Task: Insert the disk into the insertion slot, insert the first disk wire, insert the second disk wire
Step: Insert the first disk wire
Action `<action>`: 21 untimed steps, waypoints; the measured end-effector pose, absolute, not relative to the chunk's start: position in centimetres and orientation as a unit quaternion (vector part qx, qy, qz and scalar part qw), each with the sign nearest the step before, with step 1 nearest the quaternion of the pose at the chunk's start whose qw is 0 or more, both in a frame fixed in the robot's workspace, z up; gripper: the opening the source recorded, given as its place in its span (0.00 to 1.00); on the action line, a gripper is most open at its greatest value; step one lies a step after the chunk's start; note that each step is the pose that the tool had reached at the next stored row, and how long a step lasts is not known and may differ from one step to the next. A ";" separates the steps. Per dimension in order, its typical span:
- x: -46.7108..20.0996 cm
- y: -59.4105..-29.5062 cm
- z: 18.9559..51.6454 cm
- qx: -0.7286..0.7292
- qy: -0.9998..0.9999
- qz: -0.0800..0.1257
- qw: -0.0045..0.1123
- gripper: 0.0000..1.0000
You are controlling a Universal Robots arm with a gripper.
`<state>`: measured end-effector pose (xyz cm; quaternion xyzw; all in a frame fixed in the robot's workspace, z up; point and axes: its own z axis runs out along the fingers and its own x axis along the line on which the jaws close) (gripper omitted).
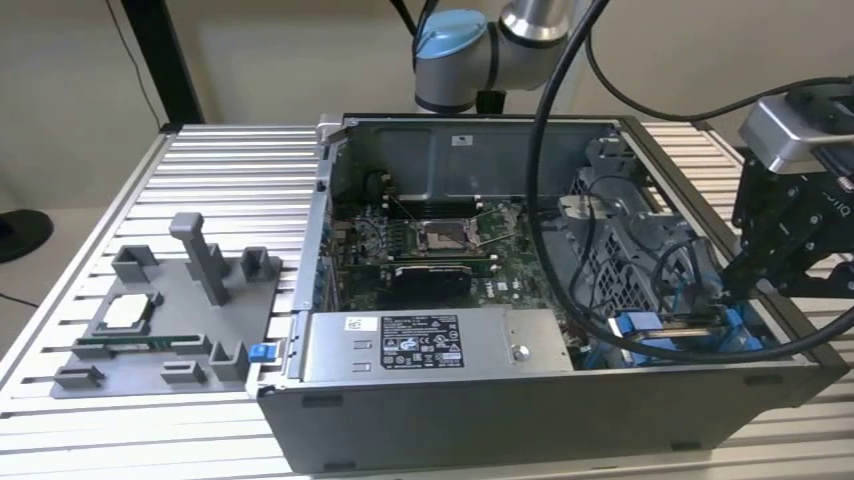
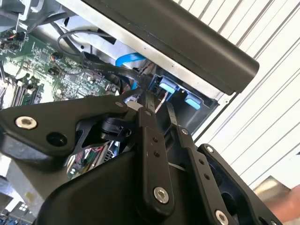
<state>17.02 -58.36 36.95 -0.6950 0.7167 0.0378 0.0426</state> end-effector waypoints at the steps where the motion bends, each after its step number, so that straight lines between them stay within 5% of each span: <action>1: 17.0 -58.4 36.9 -0.695 0.717 0.038 0.043 0.00; 17: 17.0 -58.3 36.9 -0.695 0.717 0.038 0.042 0.00; 18: 17.0 -58.3 36.9 -0.695 0.717 0.038 0.042 1.00; 21: 17.2 -58.3 37.0 -0.695 0.717 0.038 0.042 1.00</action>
